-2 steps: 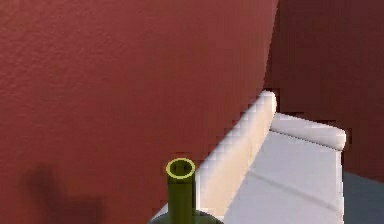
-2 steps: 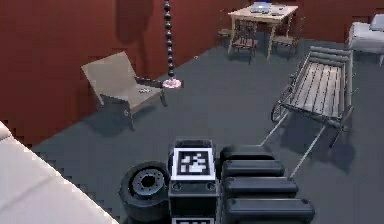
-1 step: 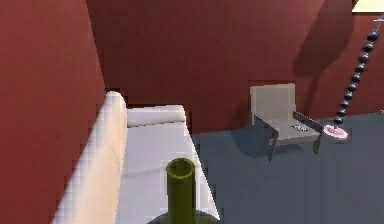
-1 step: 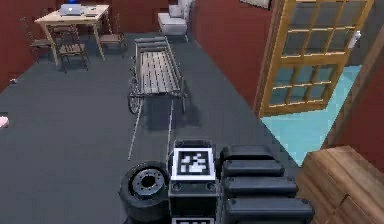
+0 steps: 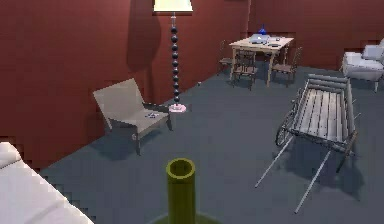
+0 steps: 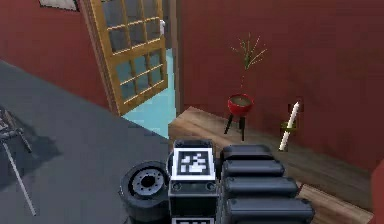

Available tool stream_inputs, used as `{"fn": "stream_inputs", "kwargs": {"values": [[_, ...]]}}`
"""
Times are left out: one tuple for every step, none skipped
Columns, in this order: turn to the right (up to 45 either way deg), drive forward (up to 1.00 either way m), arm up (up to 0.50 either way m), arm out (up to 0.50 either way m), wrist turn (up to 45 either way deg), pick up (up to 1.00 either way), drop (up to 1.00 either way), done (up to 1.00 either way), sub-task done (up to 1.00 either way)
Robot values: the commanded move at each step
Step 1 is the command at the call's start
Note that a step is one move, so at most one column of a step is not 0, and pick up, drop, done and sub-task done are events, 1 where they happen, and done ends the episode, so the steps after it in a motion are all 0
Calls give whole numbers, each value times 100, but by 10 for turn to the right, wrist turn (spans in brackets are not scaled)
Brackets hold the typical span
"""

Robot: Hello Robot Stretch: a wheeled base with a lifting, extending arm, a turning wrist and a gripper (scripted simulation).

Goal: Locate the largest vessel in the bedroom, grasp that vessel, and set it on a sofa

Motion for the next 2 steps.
{"fn": "stream_inputs", "kwargs": {"values": [[210,0,0,0,0,0,0,0,0],[-450,0,0,0,0,0,0,0,0]]}}
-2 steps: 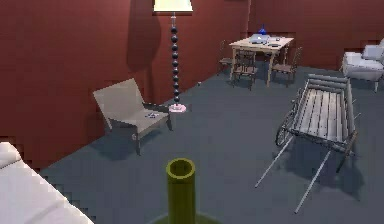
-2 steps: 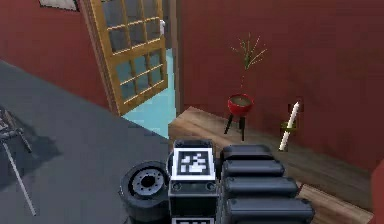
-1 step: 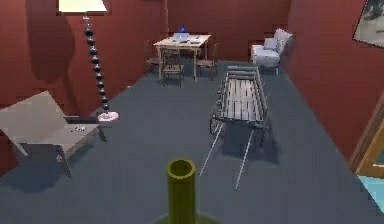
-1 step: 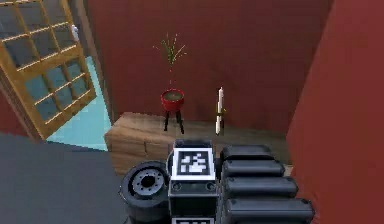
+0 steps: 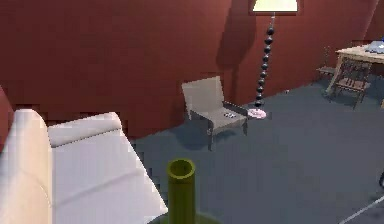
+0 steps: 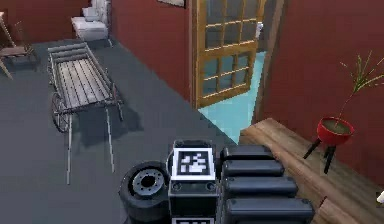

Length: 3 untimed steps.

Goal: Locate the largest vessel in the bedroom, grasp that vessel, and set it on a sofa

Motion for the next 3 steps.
{"fn": "stream_inputs", "kwargs": {"values": [[-450,0,0,0,0,0,0,0,0],[-360,0,0,0,0,0,0,0,0],[0,15,0,0,0,0,0,0,0]]}}
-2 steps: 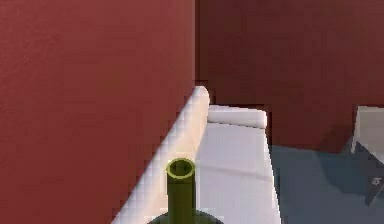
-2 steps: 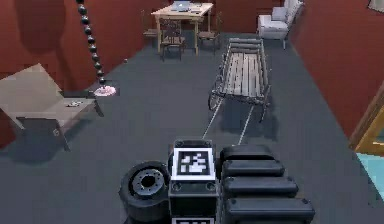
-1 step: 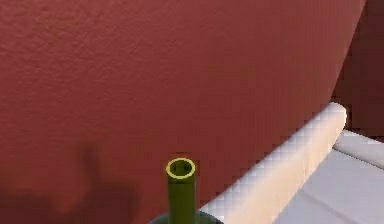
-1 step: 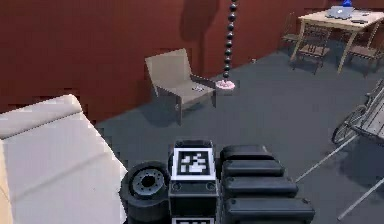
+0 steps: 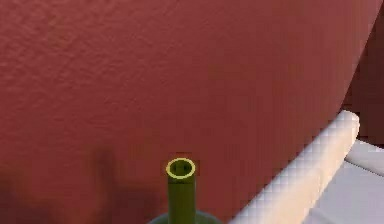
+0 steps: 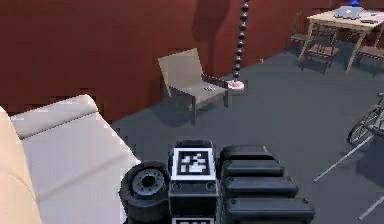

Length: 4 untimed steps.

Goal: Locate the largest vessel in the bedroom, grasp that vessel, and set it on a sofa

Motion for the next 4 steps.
{"fn": "stream_inputs", "kwargs": {"values": [[450,0,0,0,0,0,0,0,0],[450,0,0,0,0,0,0,0,0],[150,0,0,0,0,0,0,0,0],[-450,0,0,0,0,0,0,0,0]]}}
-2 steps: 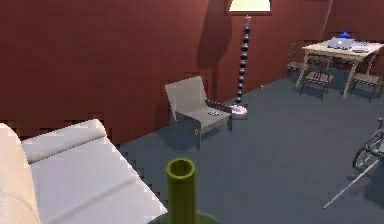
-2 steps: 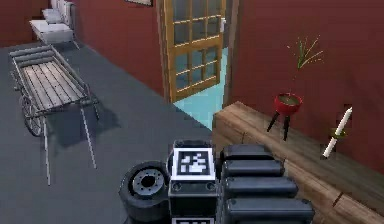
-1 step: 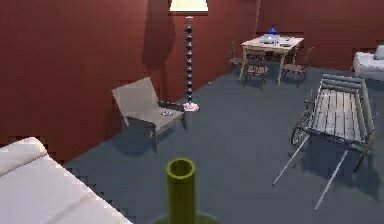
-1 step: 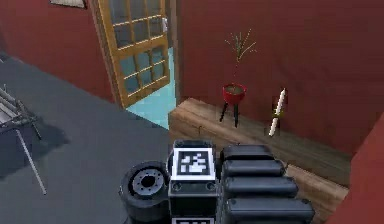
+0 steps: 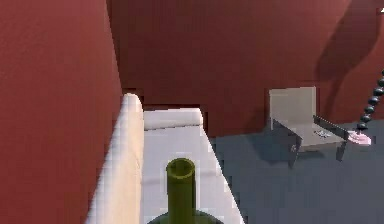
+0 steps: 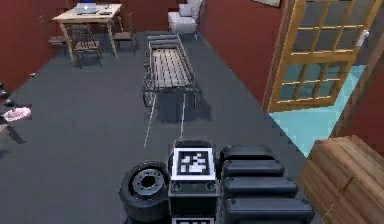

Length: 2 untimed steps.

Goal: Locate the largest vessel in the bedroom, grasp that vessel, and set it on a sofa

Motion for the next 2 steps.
{"fn": "stream_inputs", "kwargs": {"values": [[-450,0,0,0,0,0,0,0,0],[-60,0,0,0,0,0,0,0,0]]}}
